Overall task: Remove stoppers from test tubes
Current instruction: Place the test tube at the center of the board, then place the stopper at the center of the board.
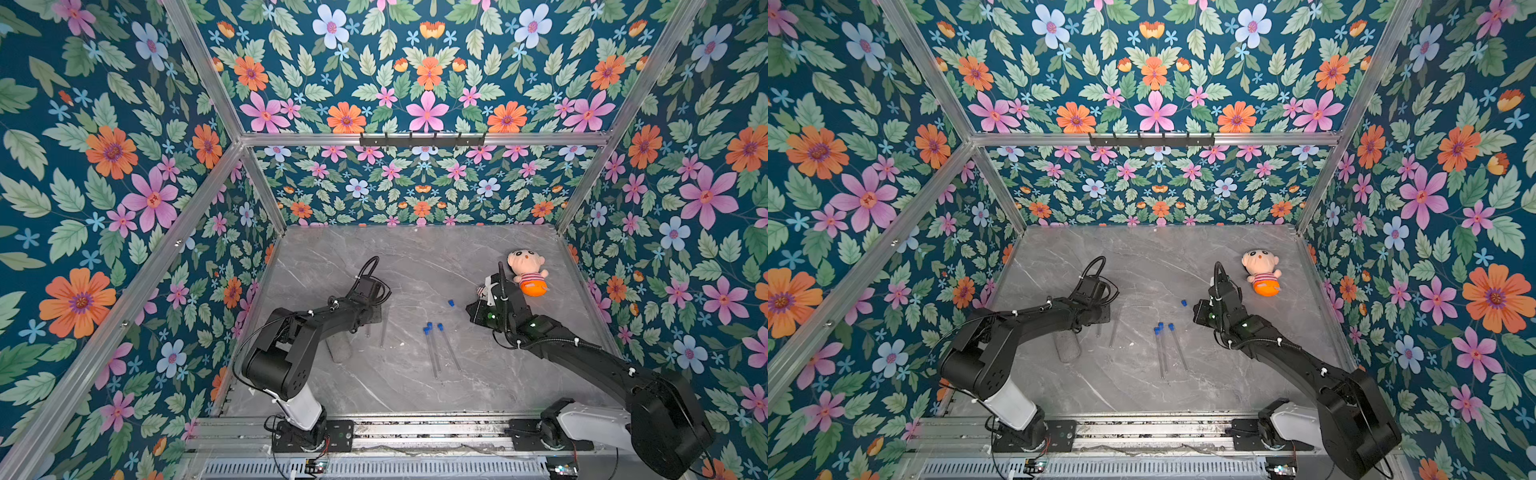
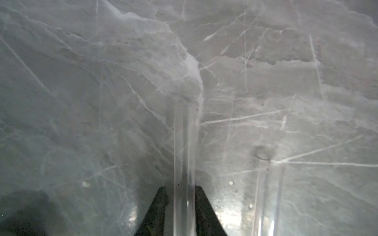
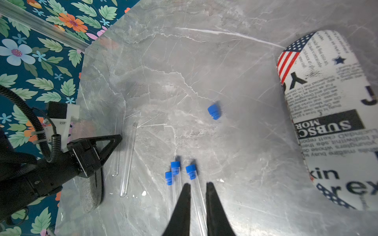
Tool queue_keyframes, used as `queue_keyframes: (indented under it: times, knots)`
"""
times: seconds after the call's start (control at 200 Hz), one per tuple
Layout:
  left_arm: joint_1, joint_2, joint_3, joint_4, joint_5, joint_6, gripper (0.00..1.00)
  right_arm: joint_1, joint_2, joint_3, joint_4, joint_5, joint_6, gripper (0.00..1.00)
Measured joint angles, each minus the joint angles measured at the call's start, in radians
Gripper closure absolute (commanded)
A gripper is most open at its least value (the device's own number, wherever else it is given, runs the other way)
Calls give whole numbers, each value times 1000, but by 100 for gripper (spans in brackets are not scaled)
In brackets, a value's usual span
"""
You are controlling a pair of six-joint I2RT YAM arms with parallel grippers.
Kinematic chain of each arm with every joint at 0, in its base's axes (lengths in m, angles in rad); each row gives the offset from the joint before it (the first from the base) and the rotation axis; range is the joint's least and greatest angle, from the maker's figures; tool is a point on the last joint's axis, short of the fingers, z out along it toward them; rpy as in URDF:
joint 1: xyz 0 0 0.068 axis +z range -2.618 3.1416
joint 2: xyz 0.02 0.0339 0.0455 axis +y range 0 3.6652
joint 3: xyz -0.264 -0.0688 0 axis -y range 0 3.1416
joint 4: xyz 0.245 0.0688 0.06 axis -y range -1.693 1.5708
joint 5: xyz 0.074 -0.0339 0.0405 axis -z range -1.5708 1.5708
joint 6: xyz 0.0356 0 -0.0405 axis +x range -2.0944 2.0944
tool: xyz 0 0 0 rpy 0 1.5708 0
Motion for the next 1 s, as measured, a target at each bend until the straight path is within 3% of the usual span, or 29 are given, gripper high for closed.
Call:
queue_keyframes:
  times: [0.44,0.785,1.0]
  knots:
    - [0,-155,17,-23,0,16,66,0,93,79,3,33,-25,100]
    - [-1,-391,-29,-18,23,39,65,0,386,235,37,125,-72,100]
    - [-1,-465,-58,-16,45,46,65,-1,565,324,42,167,-75,100]
